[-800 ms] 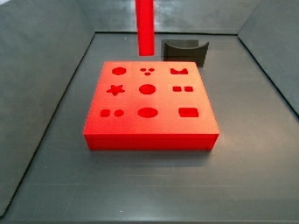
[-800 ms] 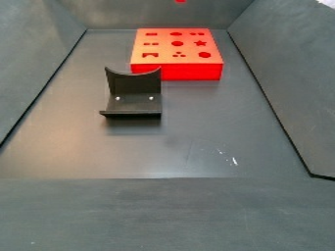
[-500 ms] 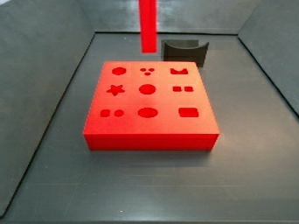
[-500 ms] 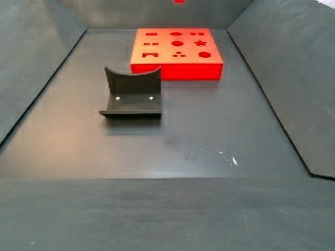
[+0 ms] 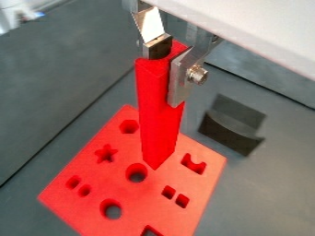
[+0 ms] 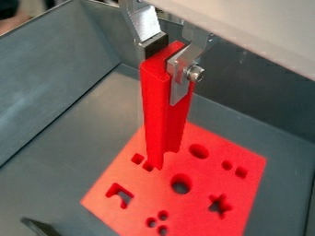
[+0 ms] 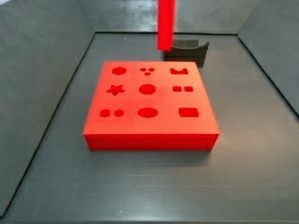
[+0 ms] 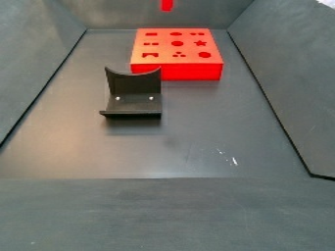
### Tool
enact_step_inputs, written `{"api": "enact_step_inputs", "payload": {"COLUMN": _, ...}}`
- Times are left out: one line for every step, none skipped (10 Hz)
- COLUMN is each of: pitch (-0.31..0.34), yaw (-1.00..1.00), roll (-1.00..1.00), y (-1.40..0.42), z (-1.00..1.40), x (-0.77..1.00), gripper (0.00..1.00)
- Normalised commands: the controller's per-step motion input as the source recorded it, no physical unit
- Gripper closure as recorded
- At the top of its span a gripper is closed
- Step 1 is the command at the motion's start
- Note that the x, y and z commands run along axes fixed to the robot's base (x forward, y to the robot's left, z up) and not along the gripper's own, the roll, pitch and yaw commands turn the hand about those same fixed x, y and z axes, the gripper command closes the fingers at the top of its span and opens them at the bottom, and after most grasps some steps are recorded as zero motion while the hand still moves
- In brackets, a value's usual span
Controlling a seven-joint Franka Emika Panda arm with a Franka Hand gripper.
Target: Insert the arch object.
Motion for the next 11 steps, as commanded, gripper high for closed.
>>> {"api": "enact_step_inputs", "payload": {"pitch": 0.004, "yaw": -0.71, "roll": -0.01, "y": 0.28, "z": -0.15, "x": 0.47, "gripper": 1.00}}
{"api": "enact_step_inputs", "payload": {"pitch": 0.016, "yaw": -0.71, "roll": 0.00, "y": 0.28, "z": -0.17, "x": 0.46, "gripper": 1.00}}
{"api": "enact_step_inputs", "payload": {"pitch": 0.033, "yaw": -0.71, "roll": 0.00, "y": 0.29, "z": -0.21, "x": 0.44, "gripper": 1.00}}
{"api": "enact_step_inputs", "payload": {"pitch": 0.050, "yaw": -0.70, "roll": 0.00, "y": 0.30, "z": -0.24, "x": 0.41, "gripper": 1.00}}
{"api": "enact_step_inputs", "payload": {"pitch": 0.051, "yaw": -0.70, "roll": 0.00, "y": 0.30, "z": -0.25, "x": 0.41, "gripper": 1.00}}
{"api": "enact_step_inputs", "payload": {"pitch": 0.050, "yaw": -0.70, "roll": 0.00, "y": 0.30, "z": -0.24, "x": 0.42, "gripper": 1.00}}
{"api": "enact_step_inputs", "payload": {"pitch": 0.080, "yaw": -0.70, "roll": 0.00, "y": 0.30, "z": -0.22, "x": 0.37, "gripper": 1.00}}
{"api": "enact_step_inputs", "payload": {"pitch": 0.139, "yaw": -0.75, "roll": 0.00, "y": 0.26, "z": -0.07, "x": 0.18, "gripper": 1.00}}
{"api": "enact_step_inputs", "payload": {"pitch": 0.194, "yaw": -0.76, "roll": 0.00, "y": 0.23, "z": 0.00, "x": 0.08, "gripper": 1.00}}
{"api": "enact_step_inputs", "payload": {"pitch": 0.203, "yaw": -0.83, "roll": 0.00, "y": 0.14, "z": 0.00, "x": 0.00, "gripper": 1.00}}
{"api": "enact_step_inputs", "payload": {"pitch": 0.207, "yaw": -0.83, "roll": 0.05, "y": 0.06, "z": 0.00, "x": 0.00, "gripper": 1.00}}
